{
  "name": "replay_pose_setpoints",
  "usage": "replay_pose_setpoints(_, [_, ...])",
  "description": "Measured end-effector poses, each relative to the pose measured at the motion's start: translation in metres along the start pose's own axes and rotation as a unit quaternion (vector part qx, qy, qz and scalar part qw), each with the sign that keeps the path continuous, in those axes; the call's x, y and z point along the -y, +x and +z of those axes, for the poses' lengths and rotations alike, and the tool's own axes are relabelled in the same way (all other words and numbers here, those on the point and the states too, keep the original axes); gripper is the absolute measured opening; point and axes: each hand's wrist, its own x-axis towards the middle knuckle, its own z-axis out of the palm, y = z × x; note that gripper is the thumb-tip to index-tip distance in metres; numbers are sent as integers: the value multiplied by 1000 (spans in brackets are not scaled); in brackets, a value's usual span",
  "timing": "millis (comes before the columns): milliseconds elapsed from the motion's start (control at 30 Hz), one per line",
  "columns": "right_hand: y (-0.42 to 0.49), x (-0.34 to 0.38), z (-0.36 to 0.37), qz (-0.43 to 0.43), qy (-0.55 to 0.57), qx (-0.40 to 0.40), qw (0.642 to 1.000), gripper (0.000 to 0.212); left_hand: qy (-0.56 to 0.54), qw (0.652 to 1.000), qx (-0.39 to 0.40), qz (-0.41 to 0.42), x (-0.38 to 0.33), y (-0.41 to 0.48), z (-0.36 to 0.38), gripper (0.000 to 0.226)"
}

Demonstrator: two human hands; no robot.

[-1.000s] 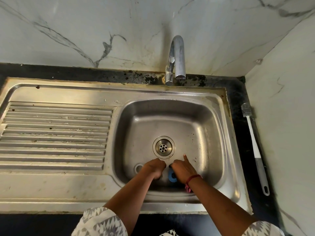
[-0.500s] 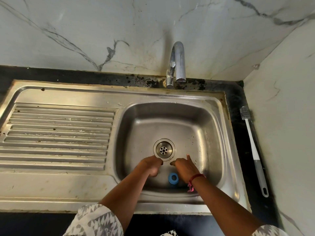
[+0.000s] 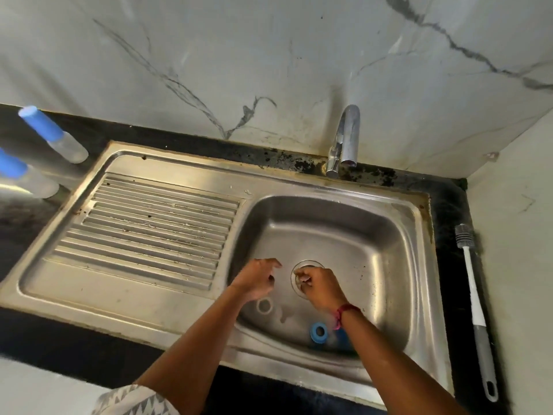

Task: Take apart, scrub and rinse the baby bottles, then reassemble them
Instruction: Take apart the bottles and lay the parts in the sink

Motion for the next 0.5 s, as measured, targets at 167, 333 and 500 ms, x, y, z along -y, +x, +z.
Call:
replay_pose_setpoints(167, [10, 22, -12, -55, 29, 6, 998, 30, -59, 990, -119, -45, 4, -24, -16, 45])
replay_pose_setpoints(333, [9, 47, -17, -83, 76, -21, 993, 24, -145, 963, -214, -72, 11, -46, -28, 36])
replay_pose_setpoints(500, [7, 82, -9, -96, 111, -34, 989, 25, -237, 929, -275, -76, 35, -51, -43, 22])
